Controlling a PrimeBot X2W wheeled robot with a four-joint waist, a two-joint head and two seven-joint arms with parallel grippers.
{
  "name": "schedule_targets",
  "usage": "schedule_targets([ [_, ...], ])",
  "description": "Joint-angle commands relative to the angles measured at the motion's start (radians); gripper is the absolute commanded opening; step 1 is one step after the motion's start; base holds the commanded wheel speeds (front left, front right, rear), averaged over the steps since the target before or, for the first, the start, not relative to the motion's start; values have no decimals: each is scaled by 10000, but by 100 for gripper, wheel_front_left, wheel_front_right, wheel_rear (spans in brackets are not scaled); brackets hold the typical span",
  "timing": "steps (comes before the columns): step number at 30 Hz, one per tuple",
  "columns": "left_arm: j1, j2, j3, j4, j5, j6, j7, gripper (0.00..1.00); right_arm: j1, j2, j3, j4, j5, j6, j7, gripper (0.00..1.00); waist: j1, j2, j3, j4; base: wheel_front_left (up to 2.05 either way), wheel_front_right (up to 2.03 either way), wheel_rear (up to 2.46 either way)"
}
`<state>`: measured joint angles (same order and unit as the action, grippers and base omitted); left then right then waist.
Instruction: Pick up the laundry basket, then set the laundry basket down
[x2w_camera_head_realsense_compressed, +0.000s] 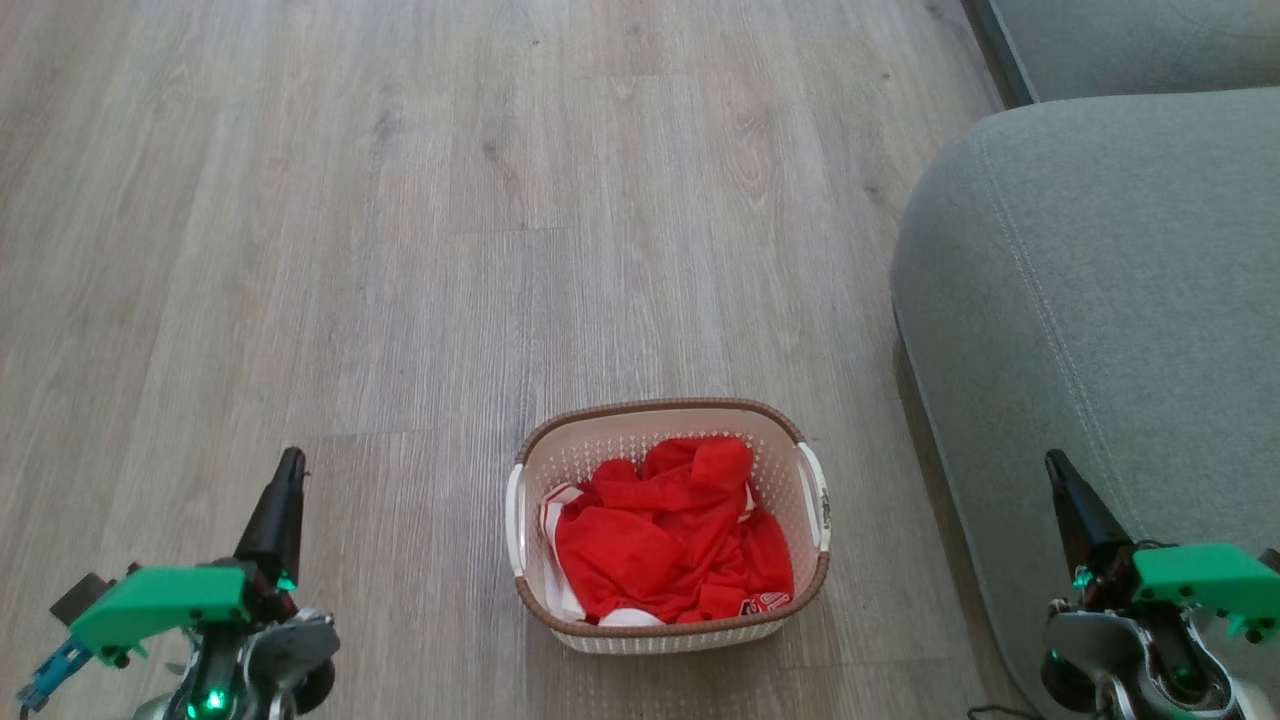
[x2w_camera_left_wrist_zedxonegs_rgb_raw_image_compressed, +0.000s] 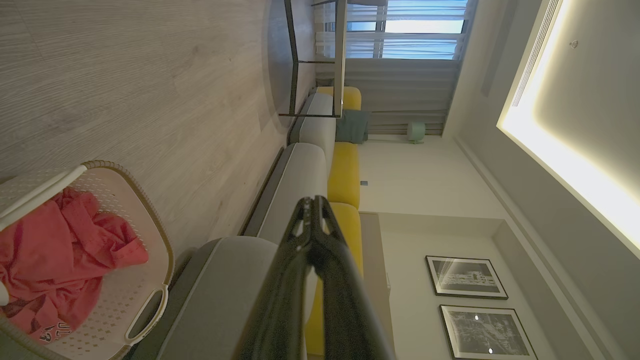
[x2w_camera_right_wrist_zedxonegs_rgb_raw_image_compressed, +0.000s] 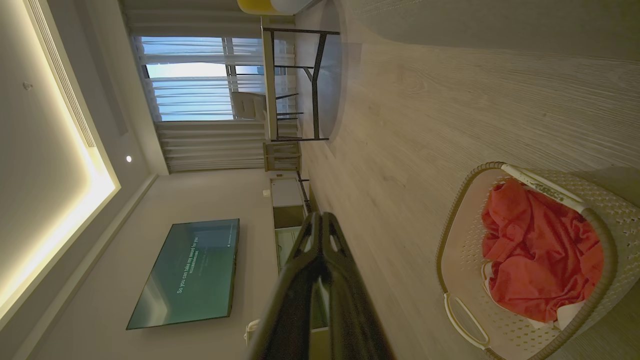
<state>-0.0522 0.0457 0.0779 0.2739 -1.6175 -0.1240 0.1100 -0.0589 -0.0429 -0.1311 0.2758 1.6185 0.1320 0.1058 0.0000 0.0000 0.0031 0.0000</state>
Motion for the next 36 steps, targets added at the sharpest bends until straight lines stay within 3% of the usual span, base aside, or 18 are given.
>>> schedule_targets([
  [1,-557,45,353,-292,85,-67,29,0,-490,-73,178,-311,-94,-13,71,0,0,0,0,0,0,0,0],
  [12,-557,45,353,-292,85,-67,29,0,-490,-73,178,-311,-94,-13,71,0,0,0,0,0,0,0,0],
  [13,8,-2,-8,40,-3,10,-2,100,4,4,4,32,3,0,-5,100,0,0,0,0,0,0,0],
  [36,-399,160,-330,-88,610,-5,-526,100,-316,-252,252,32,-882,-2,-621,100,0,0,-19,11,0,0,0],
])
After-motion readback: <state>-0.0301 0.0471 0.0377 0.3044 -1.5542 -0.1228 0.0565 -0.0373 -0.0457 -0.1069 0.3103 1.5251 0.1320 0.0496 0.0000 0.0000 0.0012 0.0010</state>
